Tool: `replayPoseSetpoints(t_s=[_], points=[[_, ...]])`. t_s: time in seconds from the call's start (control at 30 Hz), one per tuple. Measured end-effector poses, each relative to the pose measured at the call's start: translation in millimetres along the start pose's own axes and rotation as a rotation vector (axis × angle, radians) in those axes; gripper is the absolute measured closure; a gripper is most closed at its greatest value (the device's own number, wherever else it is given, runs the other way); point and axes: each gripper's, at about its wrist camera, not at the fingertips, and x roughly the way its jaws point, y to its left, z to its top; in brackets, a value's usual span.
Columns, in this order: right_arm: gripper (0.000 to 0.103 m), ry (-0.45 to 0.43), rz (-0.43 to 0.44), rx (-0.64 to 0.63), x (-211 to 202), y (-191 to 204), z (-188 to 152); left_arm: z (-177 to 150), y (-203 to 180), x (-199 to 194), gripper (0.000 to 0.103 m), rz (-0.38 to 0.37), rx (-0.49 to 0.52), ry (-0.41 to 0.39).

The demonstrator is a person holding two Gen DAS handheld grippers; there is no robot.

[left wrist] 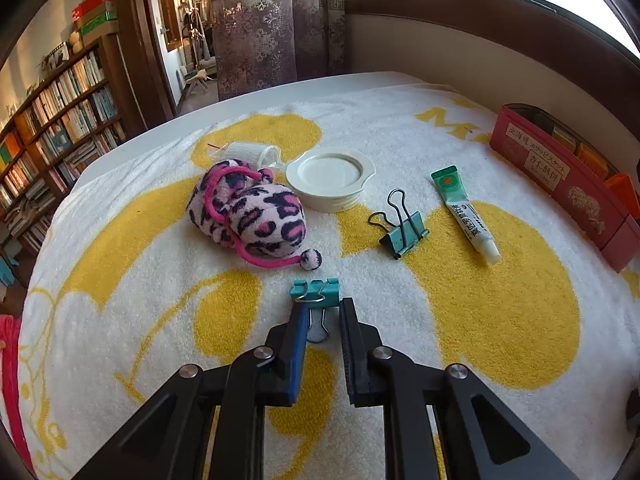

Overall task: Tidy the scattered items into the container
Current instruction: 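Close the left gripper on the teal binder clip and lift it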

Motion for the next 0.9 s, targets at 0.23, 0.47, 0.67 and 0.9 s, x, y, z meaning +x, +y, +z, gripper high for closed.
replayPoseSetpoints(t_s=[0.23,0.47,0.67,0.9], points=[[0.022,0.079,0.000,0.051,15.9,-8.8,-3.6,-5.3,13.1,-4.7,0.091,-0.039,-0.104,-0.007],[0.022,0.096,-0.021,0.059,17.5,-10.6,-5.2,-6.2,20.5,-4.3,0.091,-0.061,-0.152,-0.005],[0.022,0.085,-0.017,0.053,15.1,-9.7,-4.3,-7.3,17.7,-6.7,0.091,-0.038,-0.145,-0.012],[0.022,0.083,-0.002,0.067,14.6,-11.4,-3.9,-8.1,22.8,-5.8,0.090,-0.053,-0.175,-0.012]])
